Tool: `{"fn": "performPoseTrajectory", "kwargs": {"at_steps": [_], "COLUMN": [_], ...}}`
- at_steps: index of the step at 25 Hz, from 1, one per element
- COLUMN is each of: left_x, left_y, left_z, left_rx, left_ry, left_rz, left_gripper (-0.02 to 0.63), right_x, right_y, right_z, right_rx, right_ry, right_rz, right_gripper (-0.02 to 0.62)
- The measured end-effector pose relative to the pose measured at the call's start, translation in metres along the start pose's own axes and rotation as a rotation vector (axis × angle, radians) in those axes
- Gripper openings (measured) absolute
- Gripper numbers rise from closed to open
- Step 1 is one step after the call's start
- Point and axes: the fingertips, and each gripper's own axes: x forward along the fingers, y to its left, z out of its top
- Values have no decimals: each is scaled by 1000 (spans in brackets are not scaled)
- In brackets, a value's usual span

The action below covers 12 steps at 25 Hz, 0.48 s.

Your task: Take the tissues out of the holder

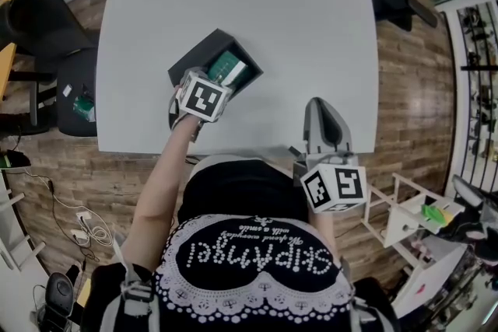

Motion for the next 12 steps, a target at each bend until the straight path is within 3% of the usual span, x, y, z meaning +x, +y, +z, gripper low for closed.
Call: {"fn": "performPoseTrajectory", "kwargs": {"at_steps": [5, 12], "left_x": [-2, 0], "left_y": [2, -7], "left_z": [3, -6], "left_rx": [22, 11], "left_ry": [-5, 15], "left_rz": [21, -12], "left_gripper": [348, 337], "right_x": [0, 0], "right_y": [1, 6], "right_z": [-2, -2], "right_rx": [0, 2], "right_ry": [6, 4], "right_rz": [-1, 9], "right_gripper": [36, 36]}}
